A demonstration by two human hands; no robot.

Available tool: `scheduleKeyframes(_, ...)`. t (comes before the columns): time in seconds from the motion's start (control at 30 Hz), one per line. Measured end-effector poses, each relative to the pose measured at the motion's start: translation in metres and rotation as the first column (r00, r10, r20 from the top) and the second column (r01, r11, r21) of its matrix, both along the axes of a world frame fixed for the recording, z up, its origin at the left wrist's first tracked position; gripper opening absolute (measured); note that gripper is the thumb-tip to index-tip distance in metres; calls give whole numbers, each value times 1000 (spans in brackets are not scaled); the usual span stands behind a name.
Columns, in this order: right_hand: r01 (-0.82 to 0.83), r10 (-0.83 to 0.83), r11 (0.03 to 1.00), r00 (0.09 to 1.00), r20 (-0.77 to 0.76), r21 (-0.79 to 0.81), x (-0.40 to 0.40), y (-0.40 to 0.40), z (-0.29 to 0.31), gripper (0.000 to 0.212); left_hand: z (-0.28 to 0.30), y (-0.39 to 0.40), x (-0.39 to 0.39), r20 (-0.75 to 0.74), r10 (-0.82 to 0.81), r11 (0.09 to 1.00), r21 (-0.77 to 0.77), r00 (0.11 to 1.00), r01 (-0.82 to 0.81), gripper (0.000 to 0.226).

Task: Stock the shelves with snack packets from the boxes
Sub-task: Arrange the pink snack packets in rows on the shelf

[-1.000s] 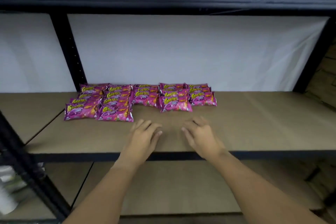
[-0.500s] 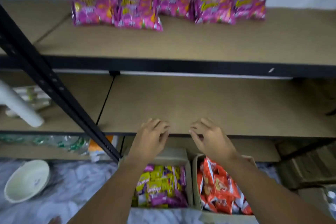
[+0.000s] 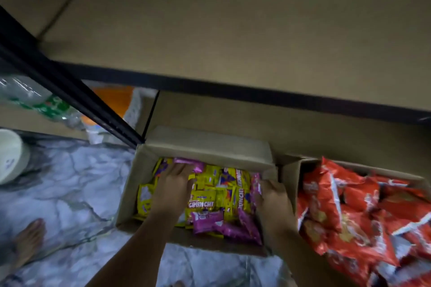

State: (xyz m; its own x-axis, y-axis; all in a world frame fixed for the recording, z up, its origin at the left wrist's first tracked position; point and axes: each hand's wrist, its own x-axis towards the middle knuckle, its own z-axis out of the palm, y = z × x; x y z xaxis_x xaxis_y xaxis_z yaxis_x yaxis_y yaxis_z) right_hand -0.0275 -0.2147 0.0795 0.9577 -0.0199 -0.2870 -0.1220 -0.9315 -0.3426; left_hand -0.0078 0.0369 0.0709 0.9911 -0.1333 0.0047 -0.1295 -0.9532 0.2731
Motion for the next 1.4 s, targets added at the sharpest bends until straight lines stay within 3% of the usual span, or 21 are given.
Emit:
scheduleKeyframes(0.17, 52, -65, 992, 992, -107, -117, 0, 12, -116, 40, -113, 13, 13, -45, 28, 998, 60, 999, -25, 49)
scheduleKeyframes(0.23, 96, -105, 992, 988, -116, -81, 0, 13, -156, 47, -155, 14, 19, -68, 33, 996, 80, 997, -28, 48)
scheduleKeyframes(0.33, 144, -155, 977, 986, -60, -159, 3, 14, -192, 67, -193, 12, 27, -80, 35, 993, 115, 996, -26, 49)
scheduleKeyframes(0.4, 101, -113, 955, 993, -28, -278, 4, 15, -210, 81, -215, 12, 31, -82, 37, 992, 124, 996, -26, 49)
scheduleKeyframes(0.57, 43, -53, 921, 998, -16, -387, 2, 14, -235, 102, -246, 17, 38, -82, 28, 991, 131, 996, -17, 47)
scheduleKeyframes(0.73, 84, -73, 920, 996, 44, -383, 15, 13, -237, 86, -245, 18, 53, -36, 20, 982, 188, 999, -12, 40)
scheduleKeyframes(0.87, 92, -79, 947, 995, 56, -308, 9, 15, -221, 91, -229, 20, 56, -38, 2, 977, 215, 999, 6, 47)
scheduleKeyframes(1.03, 203, -196, 979, 968, 160, -33, -10, 13, -194, 92, -203, 26, 42, 48, -27, 986, 168, 998, 19, 60)
scheduleKeyframes(1.23, 240, -299, 924, 939, 169, 297, -16, 27, -184, 59, -209, 24, 21, -154, -63, 991, 107, 986, 80, 75)
scheduleKeyframes(1.33, 214, -269, 920, 954, 133, 328, -14, 28, -196, 45, -222, 24, 14, -189, -20, 996, 83, 982, 36, 72)
scheduleKeyframes(1.4, 210, -254, 930, 961, 113, 302, -13, 27, -206, 39, -227, 22, 11, -215, 36, 999, 40, 976, -28, 55)
